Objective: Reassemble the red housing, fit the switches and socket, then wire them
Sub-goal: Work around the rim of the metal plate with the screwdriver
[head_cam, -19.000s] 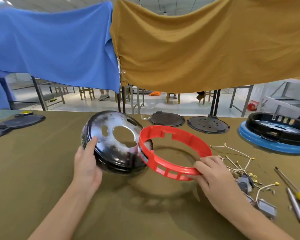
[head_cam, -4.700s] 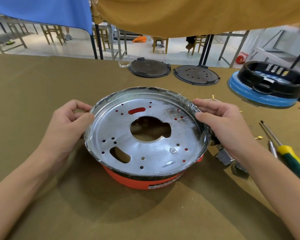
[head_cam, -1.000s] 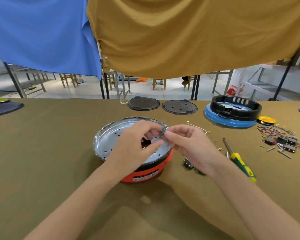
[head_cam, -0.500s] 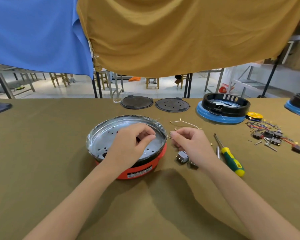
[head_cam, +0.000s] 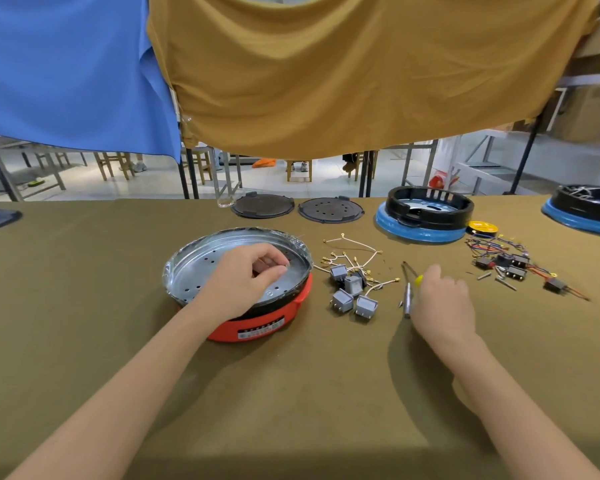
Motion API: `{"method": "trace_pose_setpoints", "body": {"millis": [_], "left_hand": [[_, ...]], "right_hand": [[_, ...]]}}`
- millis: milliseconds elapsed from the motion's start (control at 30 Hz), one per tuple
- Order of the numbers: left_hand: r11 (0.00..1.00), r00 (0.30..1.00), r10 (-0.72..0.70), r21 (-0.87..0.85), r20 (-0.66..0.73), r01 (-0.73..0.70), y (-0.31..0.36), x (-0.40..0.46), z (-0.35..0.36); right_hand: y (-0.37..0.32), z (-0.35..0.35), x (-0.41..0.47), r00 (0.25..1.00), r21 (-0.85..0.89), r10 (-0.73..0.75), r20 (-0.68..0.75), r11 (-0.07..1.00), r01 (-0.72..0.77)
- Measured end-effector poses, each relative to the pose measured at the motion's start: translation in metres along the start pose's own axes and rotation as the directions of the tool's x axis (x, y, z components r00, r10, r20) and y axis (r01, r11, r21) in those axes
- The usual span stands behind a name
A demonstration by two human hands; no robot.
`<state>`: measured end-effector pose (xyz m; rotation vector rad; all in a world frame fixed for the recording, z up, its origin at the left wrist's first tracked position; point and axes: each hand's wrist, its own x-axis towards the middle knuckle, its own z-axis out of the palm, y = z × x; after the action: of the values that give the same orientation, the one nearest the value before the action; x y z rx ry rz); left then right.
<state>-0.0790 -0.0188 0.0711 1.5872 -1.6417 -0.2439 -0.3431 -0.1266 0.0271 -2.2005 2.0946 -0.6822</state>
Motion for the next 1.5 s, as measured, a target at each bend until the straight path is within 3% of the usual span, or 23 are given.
{"method": "trace_pose_setpoints", "body": {"millis": [67,133,267,367,533,800,1033,1500], "left_hand": [[0.999,0.999,-0.031,-0.026,0.010,0.031,-0.003,0.003,-0.005],[0.998,0.999,-0.051,-0.041,0.016,0.051,-0.007,0.008,-0.011],[0.994,0.996,-0.076,-0.076,0.038,0.079,-0.019,0.021,-0.028],[0.990,0.993,-0.099,-0.095,0.064,0.105,-0.035,0.031,-0.042],[0.984,0.970,-0.138,-0.082,0.200,0.157,-0.063,0.054,-0.057],[0.977,0.876,-0.108,-0.114,0.470,0.182,-0.090,0.100,-0.076],[0.911,0.878,-0.056,-0.335,0.475,0.239,-0.106,0.115,-0.084],[0.895,0.861,-0.105,-0.331,0.497,0.300,-0.105,0.117,-0.079]], "right_hand": [[-0.003,-0.004,0.004,0.987,0.204,-0.108,-0.120,0.970,0.131],[-0.016,-0.014,0.008,0.984,0.453,-0.159,-0.079,0.873,0.178],[-0.046,-0.027,0.017,0.947,0.846,-0.315,0.064,0.520,0.116],[-0.065,-0.029,0.034,0.920,0.955,-0.378,0.102,0.297,0.016],[-0.095,-0.029,0.072,0.925,0.992,-0.367,0.104,0.105,-0.071],[-0.135,0.009,0.113,0.958,0.992,-0.256,0.129,0.034,-0.124],[-0.137,0.019,0.130,0.973,0.990,-0.211,0.093,-0.081,-0.112],[-0.134,0.018,0.123,0.966,0.997,-0.247,0.081,0.019,-0.079]]}}
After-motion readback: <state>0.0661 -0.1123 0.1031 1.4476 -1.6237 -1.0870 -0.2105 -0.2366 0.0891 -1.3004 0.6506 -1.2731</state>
